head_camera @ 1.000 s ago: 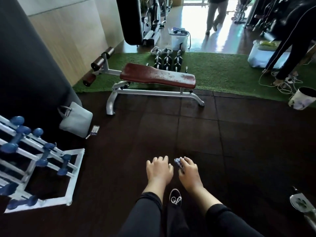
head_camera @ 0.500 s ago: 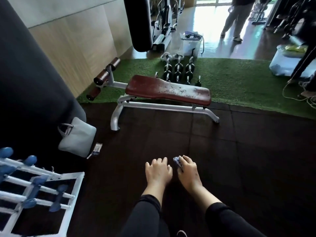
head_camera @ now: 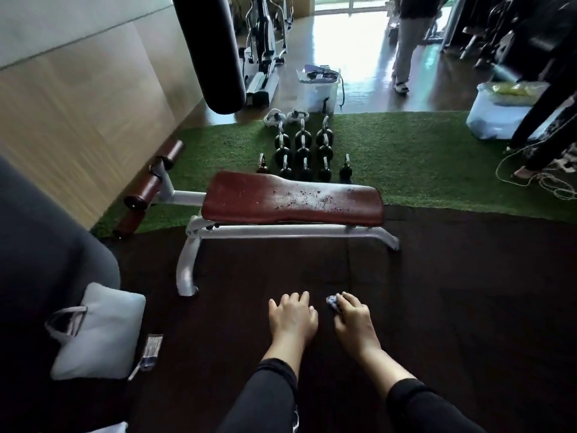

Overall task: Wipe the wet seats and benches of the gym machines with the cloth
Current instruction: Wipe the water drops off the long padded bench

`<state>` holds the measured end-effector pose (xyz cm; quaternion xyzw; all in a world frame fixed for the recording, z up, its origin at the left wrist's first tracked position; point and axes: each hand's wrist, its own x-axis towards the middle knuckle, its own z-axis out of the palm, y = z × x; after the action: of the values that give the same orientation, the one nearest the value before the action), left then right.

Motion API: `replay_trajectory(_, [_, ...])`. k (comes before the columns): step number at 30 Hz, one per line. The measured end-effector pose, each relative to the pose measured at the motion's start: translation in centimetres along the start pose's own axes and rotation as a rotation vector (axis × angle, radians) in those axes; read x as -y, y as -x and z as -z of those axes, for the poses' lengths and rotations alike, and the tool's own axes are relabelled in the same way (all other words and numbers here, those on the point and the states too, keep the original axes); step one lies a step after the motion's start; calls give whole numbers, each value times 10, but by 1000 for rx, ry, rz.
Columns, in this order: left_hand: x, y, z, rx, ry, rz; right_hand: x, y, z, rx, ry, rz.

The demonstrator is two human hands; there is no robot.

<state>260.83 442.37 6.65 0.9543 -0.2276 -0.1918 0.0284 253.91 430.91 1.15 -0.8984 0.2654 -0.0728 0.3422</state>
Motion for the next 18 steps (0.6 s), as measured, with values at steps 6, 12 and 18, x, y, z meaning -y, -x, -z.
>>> replay_trajectory(6, [7, -94, 34, 35, -62, -76, 13, -83, -11, -51, -46, -111])
replay_trajectory(12, [-19, -180, 49, 88, -68, -159, -5, -163, -9, -65, -51, -193])
replay_trajectory(18, [-54, -290, 68, 109, -39, -122, -35, -276, -4, -44, -46, -194])
